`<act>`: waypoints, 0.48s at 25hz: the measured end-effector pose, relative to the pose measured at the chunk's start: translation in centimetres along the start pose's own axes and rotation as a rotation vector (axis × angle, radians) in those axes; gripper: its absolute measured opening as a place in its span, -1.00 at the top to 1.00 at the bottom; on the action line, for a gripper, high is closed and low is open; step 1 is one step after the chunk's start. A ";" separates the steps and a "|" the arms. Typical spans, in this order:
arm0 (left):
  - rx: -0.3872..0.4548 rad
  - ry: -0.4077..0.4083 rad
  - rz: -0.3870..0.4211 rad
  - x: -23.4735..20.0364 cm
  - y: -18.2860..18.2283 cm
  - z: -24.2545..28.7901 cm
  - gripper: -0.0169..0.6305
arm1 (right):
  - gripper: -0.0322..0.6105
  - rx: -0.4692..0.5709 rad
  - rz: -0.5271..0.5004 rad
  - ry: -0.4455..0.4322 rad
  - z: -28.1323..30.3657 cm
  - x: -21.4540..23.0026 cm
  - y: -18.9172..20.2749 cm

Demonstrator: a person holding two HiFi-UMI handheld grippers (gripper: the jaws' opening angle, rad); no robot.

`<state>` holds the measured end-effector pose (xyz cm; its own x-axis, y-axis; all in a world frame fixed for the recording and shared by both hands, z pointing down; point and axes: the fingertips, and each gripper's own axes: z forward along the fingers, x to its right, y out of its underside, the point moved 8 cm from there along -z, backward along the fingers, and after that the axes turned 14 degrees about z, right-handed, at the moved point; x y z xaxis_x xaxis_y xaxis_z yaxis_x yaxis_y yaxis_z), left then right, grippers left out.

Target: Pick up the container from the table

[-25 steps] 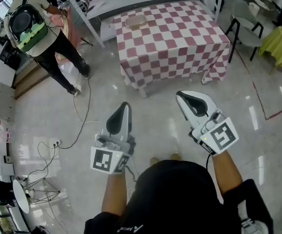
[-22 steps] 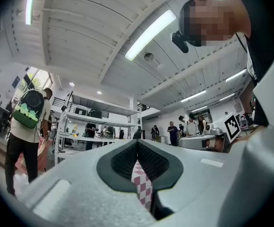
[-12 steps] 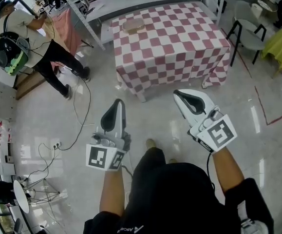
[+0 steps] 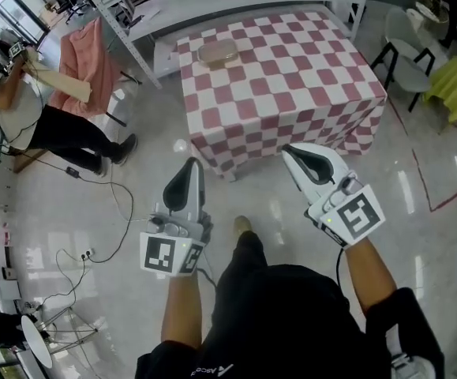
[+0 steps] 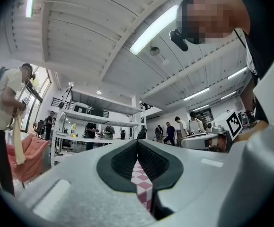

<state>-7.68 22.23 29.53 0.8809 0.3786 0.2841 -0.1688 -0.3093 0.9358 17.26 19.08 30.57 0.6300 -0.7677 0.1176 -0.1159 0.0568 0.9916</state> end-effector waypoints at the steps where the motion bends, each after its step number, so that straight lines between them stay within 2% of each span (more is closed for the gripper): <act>1: 0.003 0.005 0.004 -1.4 0.7 1.1 0.91 | 0.89 -0.004 -0.002 0.004 1.8 0.7 0.0; 7: 0.016 0.044 0.011 -11.1 4.2 8.6 0.91 | 0.89 -0.005 -0.002 0.041 13.7 5.4 -0.8; 12: 0.015 0.069 -0.005 -17.1 7.3 13.1 0.91 | 0.89 -0.013 -0.002 0.083 21.0 8.7 -0.8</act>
<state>-18.22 2.06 28.73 0.8490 0.4392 0.2939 -0.1578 -0.3202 0.9341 6.69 -1.03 29.65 0.6916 -0.7123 0.1192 -0.1047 0.0644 0.9924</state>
